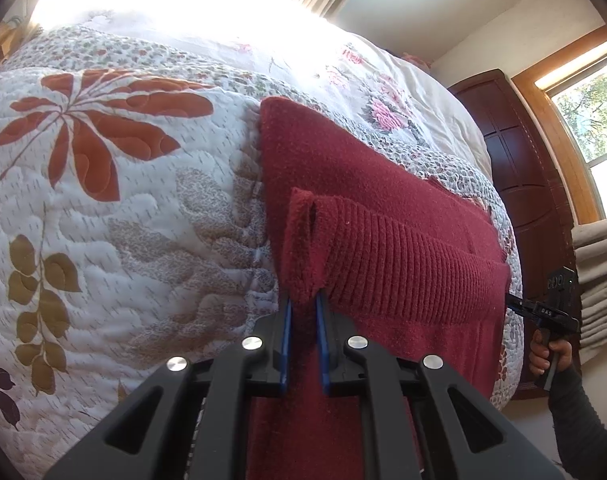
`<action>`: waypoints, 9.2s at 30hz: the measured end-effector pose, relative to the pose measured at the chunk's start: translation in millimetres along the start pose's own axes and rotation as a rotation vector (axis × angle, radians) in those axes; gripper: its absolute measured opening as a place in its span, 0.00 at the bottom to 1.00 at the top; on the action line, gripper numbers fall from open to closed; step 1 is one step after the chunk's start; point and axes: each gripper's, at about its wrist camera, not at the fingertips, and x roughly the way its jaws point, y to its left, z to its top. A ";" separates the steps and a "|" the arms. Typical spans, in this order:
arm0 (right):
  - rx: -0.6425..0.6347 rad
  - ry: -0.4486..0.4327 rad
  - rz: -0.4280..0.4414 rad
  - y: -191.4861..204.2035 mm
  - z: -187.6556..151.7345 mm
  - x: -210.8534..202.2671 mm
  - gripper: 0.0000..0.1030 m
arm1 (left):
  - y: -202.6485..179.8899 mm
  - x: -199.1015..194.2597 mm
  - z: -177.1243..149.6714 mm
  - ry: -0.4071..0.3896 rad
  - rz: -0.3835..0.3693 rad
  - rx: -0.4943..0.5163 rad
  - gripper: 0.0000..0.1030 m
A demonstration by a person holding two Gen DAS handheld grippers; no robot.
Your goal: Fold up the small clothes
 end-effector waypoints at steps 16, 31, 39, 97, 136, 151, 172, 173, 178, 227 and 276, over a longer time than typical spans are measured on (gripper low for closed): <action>-0.084 -0.177 -0.005 49.4 6.8 -83.4 0.07 | -43.0 -76.5 7.0 -0.207 -0.028 0.061 0.07; -0.025 -0.242 0.041 44.8 118.6 -80.6 0.07 | -45.6 -66.0 113.6 -0.278 -0.065 0.062 0.07; 0.012 -0.240 0.030 32.6 154.9 -68.7 0.07 | -42.6 -42.8 158.5 -0.251 -0.073 0.061 0.07; 0.080 -0.200 -0.029 26.9 20.5 -21.8 0.42 | -68.6 -6.7 30.2 -0.074 -0.104 0.159 0.27; -1.085 -0.194 -0.627 332.9 -153.8 50.3 0.73 | 88.8 -3.0 0.9 0.189 -0.383 -0.398 0.85; -1.504 -0.089 -0.901 398.8 -171.5 206.8 0.63 | 108.1 17.5 39.6 0.230 -0.519 -0.389 0.86; -1.172 -0.236 -0.750 452.0 -83.2 124.0 0.11 | 106.9 63.6 88.3 0.356 -0.607 -0.426 0.90; -1.169 -0.236 -0.748 451.3 -80.0 123.2 0.11 | 101.7 68.8 93.4 0.371 -0.607 -0.419 0.90; -1.144 -0.233 -0.712 446.1 -56.8 120.3 0.11 | 85.3 93.8 121.4 0.429 -0.567 -0.393 0.91; -0.848 -0.393 -0.610 409.7 -25.7 62.9 0.11 | -51.9 52.0 185.7 0.375 -0.400 -0.102 0.18; 0.046 -0.564 -0.018 77.0 -20.1 -76.8 0.10 | -402.3 198.5 113.7 0.483 0.198 0.386 0.17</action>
